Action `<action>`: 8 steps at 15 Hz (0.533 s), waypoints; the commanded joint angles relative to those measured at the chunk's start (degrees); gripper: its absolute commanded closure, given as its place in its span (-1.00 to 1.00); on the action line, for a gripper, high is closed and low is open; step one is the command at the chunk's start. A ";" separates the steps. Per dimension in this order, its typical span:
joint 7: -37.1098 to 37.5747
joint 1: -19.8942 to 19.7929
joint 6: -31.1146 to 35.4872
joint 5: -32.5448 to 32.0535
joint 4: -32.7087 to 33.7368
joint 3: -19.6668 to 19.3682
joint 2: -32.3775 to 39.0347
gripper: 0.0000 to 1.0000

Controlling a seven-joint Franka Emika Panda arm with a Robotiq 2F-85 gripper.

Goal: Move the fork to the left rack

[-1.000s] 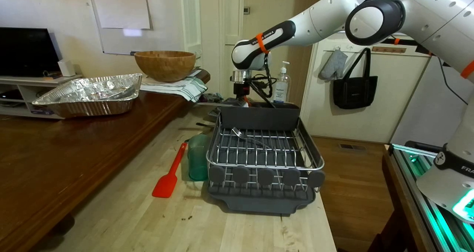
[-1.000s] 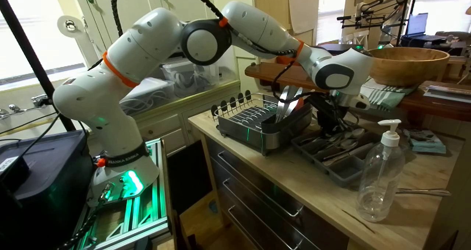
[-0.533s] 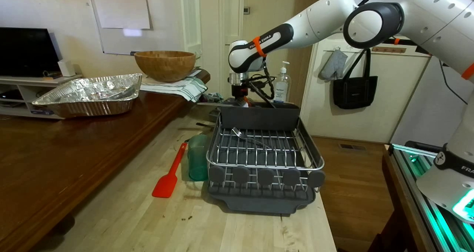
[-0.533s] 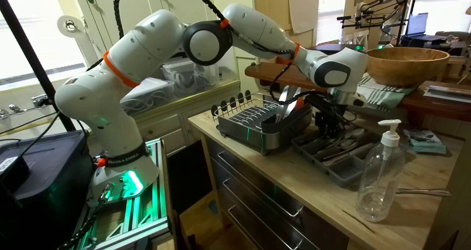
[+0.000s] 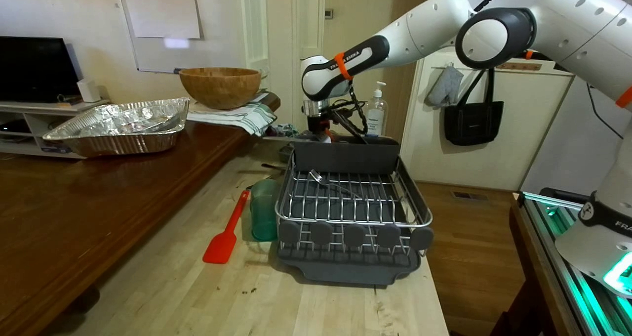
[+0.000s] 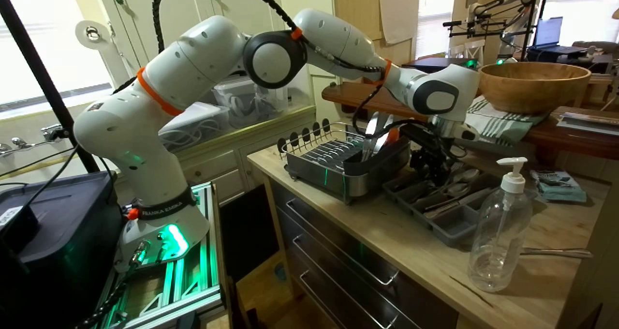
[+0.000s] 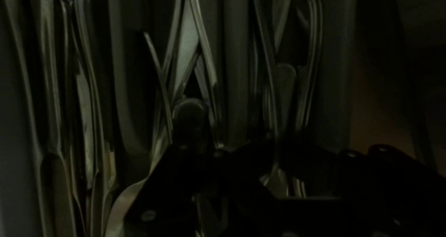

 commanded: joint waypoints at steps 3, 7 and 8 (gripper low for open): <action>-1.87 -2.78 -1.14 1.79 -0.96 1.56 -3.90 1.00; -4.45 -5.82 -0.09 5.31 -3.50 2.98 -9.43 1.00; -5.05 -6.39 -0.28 6.01 -3.58 3.27 -10.30 1.00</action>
